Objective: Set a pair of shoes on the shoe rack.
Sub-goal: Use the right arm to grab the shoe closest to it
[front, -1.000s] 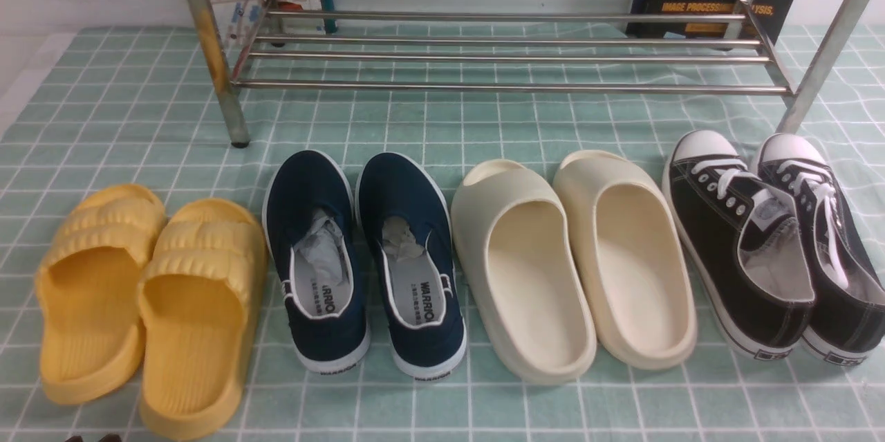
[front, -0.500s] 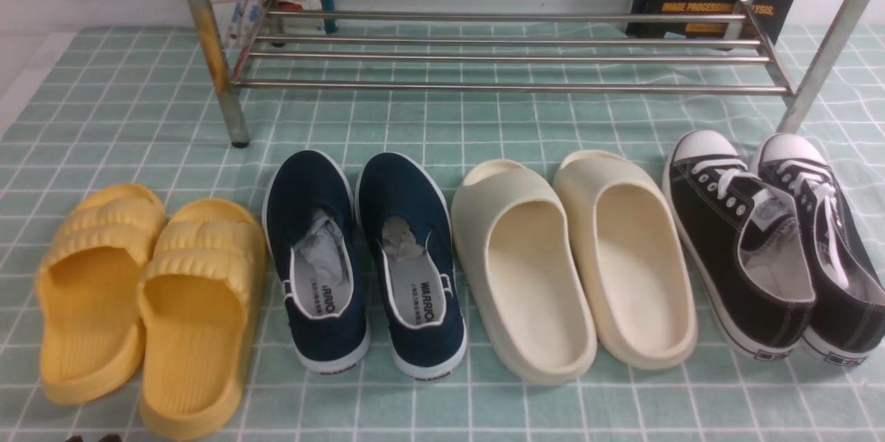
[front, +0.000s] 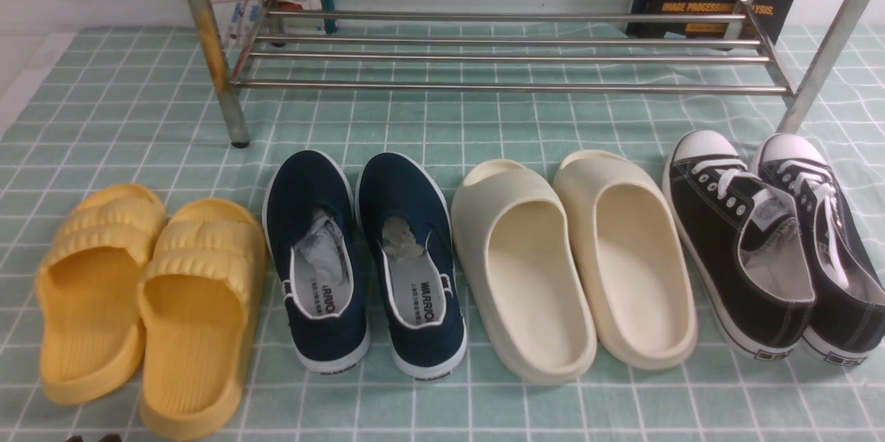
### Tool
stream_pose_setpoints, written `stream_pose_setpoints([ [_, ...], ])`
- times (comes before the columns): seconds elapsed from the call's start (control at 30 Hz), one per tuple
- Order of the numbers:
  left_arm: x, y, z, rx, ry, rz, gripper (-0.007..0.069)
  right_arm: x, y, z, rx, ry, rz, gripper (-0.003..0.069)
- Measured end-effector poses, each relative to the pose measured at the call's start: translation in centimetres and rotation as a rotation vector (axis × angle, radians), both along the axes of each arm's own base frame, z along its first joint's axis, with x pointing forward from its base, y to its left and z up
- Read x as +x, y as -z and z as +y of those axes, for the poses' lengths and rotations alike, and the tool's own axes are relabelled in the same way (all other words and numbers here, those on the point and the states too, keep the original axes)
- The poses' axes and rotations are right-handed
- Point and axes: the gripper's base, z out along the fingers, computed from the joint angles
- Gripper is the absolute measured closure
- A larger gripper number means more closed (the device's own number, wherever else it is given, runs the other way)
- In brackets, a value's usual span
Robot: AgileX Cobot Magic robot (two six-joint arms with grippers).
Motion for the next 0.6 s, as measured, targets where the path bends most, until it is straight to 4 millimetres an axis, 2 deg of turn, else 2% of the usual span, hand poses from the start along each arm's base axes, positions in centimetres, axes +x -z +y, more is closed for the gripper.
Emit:
stream_pose_setpoints([
  [0.27, 0.0, 0.0, 0.0, 0.0, 0.0, 0.0, 0.0386, 0.02, -0.04, -0.26, -0.075, 0.007, -0.007, 0.0472],
  [0.6, 0.0, 0.0, 0.0, 0.0, 0.0, 0.0, 0.0386, 0.05, -0.13, -0.3, -0.086, 0.008, -0.017, 0.0456],
])
